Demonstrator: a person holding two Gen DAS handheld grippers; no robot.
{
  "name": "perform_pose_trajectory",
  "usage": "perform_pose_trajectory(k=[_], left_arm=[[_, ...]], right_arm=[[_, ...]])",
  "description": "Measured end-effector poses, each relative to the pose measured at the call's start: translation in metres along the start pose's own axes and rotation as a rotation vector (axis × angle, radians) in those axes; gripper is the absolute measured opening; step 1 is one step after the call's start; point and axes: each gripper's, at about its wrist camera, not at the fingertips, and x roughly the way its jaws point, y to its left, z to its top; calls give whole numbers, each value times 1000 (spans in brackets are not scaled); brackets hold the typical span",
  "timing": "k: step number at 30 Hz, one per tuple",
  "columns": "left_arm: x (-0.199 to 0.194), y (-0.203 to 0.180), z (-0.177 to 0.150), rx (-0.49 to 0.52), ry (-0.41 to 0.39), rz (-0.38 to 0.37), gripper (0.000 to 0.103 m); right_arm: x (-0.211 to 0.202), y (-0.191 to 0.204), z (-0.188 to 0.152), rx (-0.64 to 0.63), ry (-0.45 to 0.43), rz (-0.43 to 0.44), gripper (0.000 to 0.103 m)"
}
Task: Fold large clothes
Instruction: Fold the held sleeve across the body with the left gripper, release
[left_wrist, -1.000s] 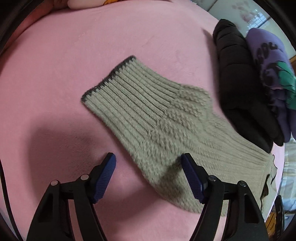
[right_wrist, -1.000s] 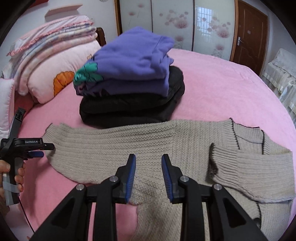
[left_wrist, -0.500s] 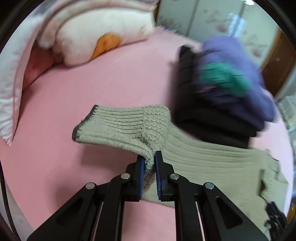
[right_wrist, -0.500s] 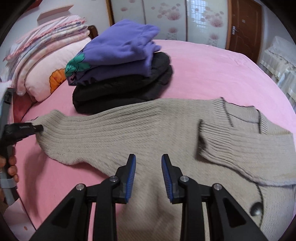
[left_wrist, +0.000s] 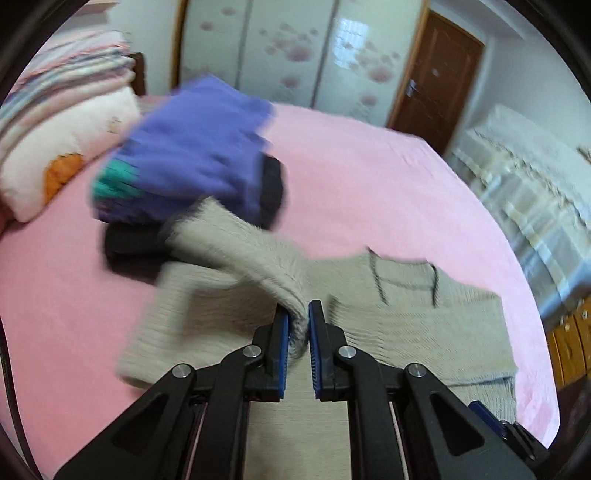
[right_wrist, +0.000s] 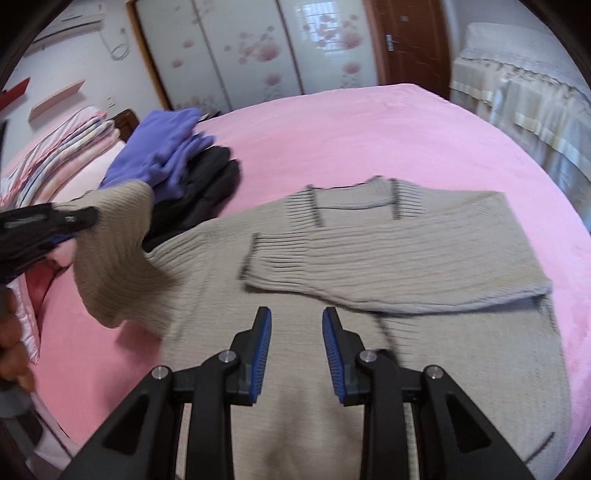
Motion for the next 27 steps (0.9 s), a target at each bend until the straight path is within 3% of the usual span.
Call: perform_pose_trajectory(k=[4,6,7,8,12,15,17,20,22,24,27], left_arm=[[57,-48,-36,41,136,-14,11],[77,-66,-56,55,204,-31,22],[81,-73,-64,58,220,-38,34],[83,-79,-69,59,224,-64,41],[66,-75,-79,27,201,-157,48],[34,-57,-81,15,123,-164,59],[9,-41,-82,14,52,-134,69],[-21,-4,-79,2,-57,-26,81],[-37,21,-83,-5,-86,45,82],[-39,46,-90,-25,-84,123,82],[-27,82,-107,-93,-34,197,82]], right_arm=[[-5,-32,-2,27,5,-26,29],[-5,-42,-4,35,9,-35,29],[-4,-48,-5,40,12,-37,29],[-4,-54,-6,46,16,-34,29],[-1,-63,-8,53,25,-22,29],[0,-60,-7,45,31,7,29],[1,-54,-5,33,32,34,29],[6,-41,-2,15,43,75,29],[15,-31,3,-5,61,115,32],[24,-24,4,-20,80,140,38],[45,-15,5,-19,117,181,39]])
